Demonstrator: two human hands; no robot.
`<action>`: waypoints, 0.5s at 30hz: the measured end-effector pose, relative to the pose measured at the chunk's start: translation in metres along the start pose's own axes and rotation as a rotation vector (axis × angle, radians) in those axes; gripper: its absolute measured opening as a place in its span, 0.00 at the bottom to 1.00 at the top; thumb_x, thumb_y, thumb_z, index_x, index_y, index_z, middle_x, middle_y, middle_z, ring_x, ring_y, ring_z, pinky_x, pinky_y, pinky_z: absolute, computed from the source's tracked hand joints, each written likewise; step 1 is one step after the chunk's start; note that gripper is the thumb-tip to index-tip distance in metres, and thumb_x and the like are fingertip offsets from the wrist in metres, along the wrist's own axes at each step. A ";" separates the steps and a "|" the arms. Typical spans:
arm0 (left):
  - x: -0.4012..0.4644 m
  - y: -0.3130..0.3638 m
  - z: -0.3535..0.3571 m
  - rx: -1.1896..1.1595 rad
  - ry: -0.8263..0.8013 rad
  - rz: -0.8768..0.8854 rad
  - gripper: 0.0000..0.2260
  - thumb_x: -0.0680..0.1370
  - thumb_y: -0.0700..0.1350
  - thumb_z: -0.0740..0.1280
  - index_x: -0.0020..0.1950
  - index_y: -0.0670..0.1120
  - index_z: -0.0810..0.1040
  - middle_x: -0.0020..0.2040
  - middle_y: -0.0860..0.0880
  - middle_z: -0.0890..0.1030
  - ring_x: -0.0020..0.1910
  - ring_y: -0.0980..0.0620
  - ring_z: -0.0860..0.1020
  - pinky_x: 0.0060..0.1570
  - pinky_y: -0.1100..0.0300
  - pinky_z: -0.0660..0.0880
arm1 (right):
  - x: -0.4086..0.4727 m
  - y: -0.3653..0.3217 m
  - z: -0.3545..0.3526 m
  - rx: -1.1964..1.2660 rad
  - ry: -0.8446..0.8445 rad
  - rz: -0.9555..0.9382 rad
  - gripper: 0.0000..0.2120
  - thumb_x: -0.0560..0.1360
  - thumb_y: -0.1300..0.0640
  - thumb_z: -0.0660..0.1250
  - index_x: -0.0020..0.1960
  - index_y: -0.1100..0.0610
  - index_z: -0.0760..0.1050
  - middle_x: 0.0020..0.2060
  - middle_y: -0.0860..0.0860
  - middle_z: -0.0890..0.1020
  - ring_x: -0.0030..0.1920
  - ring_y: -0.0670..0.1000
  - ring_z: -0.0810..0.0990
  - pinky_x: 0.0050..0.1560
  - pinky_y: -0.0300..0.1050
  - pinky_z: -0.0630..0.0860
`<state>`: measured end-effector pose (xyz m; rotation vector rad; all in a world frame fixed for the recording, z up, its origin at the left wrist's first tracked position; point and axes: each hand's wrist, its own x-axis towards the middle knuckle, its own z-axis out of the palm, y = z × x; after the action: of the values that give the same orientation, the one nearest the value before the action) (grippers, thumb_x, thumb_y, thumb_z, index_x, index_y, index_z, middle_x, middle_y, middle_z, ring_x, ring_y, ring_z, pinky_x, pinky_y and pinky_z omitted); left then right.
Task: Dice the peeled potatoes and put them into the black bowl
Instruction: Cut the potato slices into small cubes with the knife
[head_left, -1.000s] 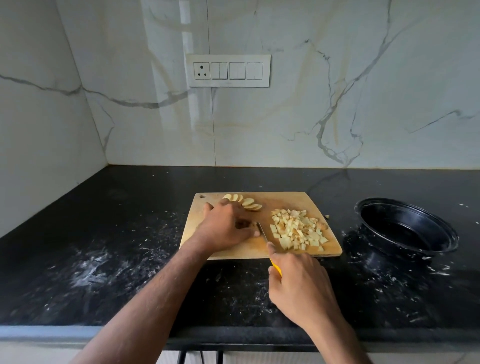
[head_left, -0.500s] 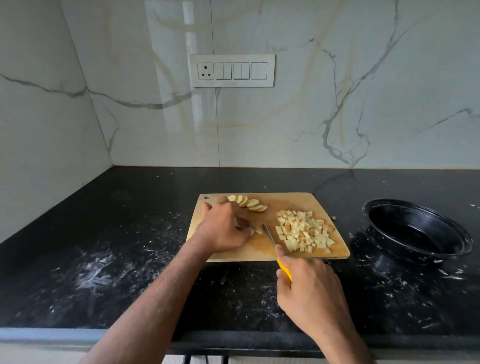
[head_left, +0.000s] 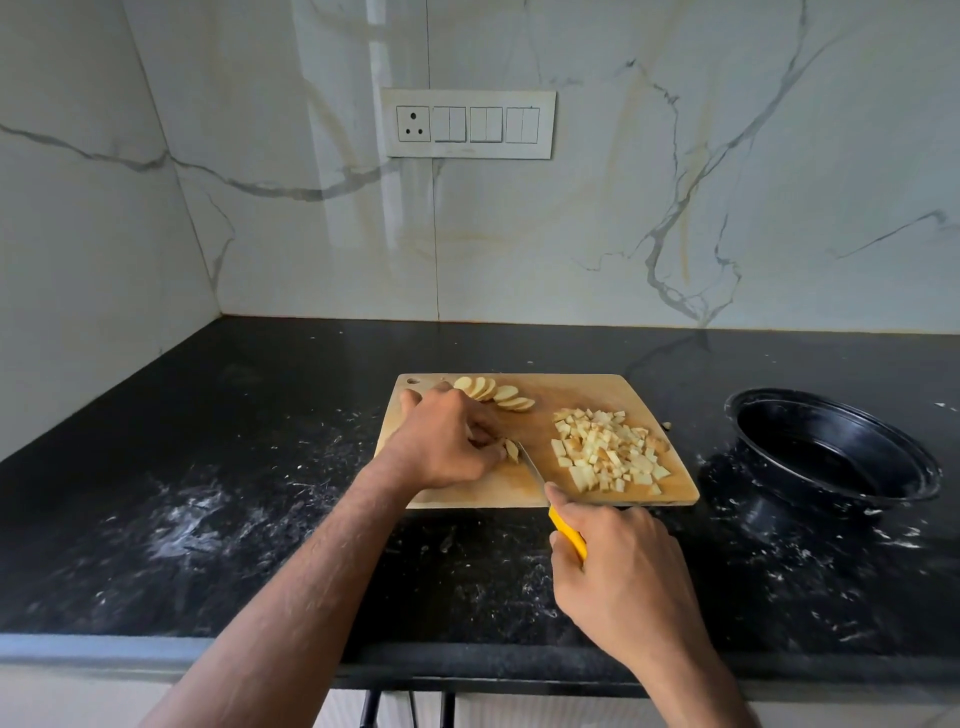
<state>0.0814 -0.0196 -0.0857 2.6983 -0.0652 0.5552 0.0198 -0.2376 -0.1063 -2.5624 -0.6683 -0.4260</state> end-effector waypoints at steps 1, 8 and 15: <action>0.000 0.001 0.000 0.017 -0.007 0.001 0.11 0.70 0.57 0.73 0.52 0.61 0.86 0.40 0.61 0.82 0.53 0.55 0.72 0.57 0.48 0.60 | 0.000 0.000 0.000 -0.003 0.001 0.005 0.23 0.79 0.45 0.64 0.73 0.41 0.70 0.46 0.42 0.85 0.43 0.46 0.80 0.43 0.37 0.77; 0.002 0.003 0.008 -0.006 -0.065 0.033 0.12 0.75 0.55 0.73 0.58 0.60 0.84 0.45 0.61 0.82 0.56 0.55 0.67 0.54 0.49 0.59 | 0.001 0.000 0.002 -0.010 0.014 0.036 0.23 0.78 0.46 0.65 0.73 0.42 0.70 0.47 0.42 0.85 0.43 0.45 0.80 0.43 0.37 0.78; 0.003 -0.002 0.009 -0.061 -0.065 0.068 0.11 0.77 0.48 0.72 0.58 0.61 0.84 0.45 0.65 0.78 0.56 0.55 0.67 0.53 0.49 0.60 | 0.001 -0.001 0.001 -0.025 0.009 0.033 0.23 0.79 0.45 0.64 0.73 0.43 0.70 0.47 0.43 0.85 0.43 0.46 0.81 0.43 0.38 0.79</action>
<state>0.0881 -0.0214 -0.0929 2.6630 -0.1895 0.4777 0.0199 -0.2361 -0.1064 -2.5896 -0.6207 -0.4368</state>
